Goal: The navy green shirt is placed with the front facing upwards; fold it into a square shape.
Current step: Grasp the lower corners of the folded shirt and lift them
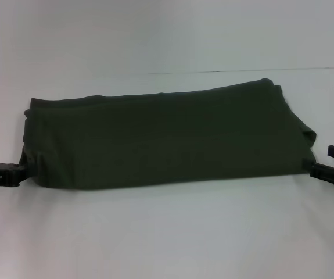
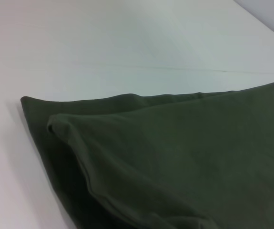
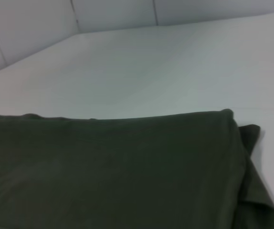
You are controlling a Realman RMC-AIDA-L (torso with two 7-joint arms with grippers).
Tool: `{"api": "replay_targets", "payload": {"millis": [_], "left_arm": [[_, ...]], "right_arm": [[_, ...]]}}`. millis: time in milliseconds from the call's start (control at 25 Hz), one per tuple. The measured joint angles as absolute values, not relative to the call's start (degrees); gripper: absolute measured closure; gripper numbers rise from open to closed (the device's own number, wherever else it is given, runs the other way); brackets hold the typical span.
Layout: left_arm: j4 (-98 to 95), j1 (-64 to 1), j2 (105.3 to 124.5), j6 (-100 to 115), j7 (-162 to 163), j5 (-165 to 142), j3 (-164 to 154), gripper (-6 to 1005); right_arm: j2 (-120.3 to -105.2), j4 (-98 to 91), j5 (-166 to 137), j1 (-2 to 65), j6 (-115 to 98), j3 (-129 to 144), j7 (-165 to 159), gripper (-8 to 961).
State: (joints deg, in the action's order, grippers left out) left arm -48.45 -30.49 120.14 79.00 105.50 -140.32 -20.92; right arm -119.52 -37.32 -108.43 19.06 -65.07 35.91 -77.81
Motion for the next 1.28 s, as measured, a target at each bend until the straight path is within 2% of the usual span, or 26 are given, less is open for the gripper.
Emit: {"api": "replay_targets", "payload": {"millis": [1280], "left_arm": [[-48.6, -30.59, 120.15, 78.84, 105.02, -139.65, -20.69, 992]], "right_arm": [[-119.53, -34.28, -110.92, 21.73, -61.66, 38.78, -81.3, 109]]}}
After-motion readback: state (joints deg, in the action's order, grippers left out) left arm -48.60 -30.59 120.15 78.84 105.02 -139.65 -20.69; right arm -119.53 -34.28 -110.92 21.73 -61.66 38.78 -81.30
